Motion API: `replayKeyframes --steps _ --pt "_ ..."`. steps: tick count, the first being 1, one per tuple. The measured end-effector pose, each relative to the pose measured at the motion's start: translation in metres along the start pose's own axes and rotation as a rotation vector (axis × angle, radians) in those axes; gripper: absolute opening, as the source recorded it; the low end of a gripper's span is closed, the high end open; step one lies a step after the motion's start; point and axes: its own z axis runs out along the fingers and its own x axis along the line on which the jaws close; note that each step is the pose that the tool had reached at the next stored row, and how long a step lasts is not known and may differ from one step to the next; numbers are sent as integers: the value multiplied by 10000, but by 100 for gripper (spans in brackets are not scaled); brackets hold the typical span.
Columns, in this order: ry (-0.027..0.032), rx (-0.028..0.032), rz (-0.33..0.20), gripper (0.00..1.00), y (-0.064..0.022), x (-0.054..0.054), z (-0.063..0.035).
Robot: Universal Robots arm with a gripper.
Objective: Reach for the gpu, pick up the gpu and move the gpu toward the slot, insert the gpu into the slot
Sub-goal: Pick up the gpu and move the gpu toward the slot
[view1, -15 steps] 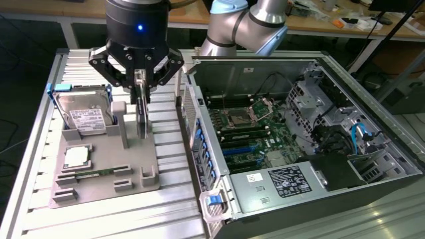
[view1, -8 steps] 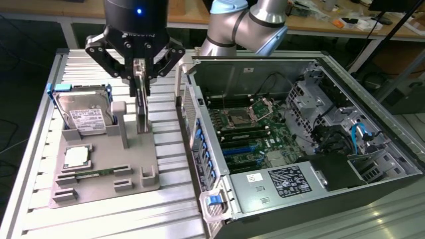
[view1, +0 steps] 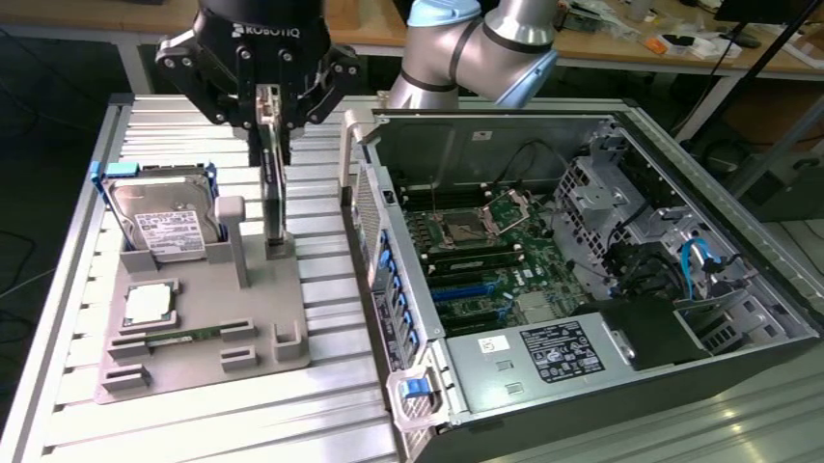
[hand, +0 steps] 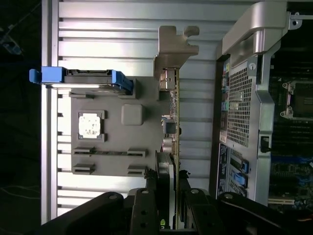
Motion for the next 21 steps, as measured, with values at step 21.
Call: replayKeyframes --steps 21 --pt "-21 40 1 27 5 -11 -346"
